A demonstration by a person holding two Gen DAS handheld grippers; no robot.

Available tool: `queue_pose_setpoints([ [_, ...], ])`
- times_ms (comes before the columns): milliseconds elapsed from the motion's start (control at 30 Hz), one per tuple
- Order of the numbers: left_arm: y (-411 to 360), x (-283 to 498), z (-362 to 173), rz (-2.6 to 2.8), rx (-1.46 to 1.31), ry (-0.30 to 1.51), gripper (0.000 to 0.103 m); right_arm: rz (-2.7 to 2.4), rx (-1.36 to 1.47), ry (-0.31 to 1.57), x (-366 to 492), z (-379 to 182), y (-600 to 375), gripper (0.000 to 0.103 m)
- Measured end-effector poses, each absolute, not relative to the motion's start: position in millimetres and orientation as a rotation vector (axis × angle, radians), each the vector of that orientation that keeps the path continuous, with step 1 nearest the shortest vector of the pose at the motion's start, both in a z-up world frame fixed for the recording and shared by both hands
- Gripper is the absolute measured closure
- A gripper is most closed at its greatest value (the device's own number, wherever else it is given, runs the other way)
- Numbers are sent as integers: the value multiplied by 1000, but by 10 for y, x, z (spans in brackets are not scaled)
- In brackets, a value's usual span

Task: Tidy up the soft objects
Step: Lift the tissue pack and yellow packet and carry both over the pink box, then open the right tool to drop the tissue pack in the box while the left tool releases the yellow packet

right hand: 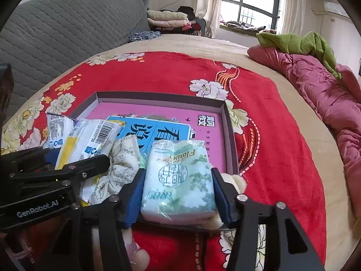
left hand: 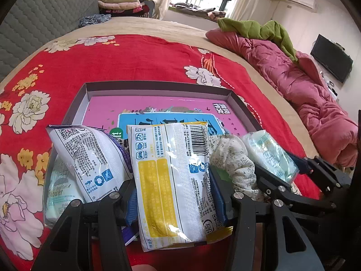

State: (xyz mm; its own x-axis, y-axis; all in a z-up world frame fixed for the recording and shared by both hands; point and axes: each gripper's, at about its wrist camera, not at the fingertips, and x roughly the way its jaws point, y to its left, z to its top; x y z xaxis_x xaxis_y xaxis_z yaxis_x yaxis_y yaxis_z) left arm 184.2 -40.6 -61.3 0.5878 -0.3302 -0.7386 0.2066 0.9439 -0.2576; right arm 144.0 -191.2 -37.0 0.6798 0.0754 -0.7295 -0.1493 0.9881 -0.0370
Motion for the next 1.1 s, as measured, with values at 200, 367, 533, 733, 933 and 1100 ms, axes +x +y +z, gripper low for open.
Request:
queue_pose_setpoints([
  [200,-434,1834,-614,-317,-140,894,48,124,-91,783,1366,-255,-1970,38],
  [367,-432,1833,-616,-324,-147,897,48,118,-74,754,1275,-140,-2059,37],
  [533,-445,1832,-614,-333,-151,902,47,105,-51,755,1230,-107,-2141,37],
  [733,-443,1830,-609,-353,-180,915,43,102,-33,759,1193,-100,-2197,37],
  [933,-409,1834,-586,-354,-204,914,43,99,-29,749,1163,-53,-2202,37],
  [1100,-361,1807,-516,-353,-215,888,33,103,-20,738,1146,-2,-2211,37],
])
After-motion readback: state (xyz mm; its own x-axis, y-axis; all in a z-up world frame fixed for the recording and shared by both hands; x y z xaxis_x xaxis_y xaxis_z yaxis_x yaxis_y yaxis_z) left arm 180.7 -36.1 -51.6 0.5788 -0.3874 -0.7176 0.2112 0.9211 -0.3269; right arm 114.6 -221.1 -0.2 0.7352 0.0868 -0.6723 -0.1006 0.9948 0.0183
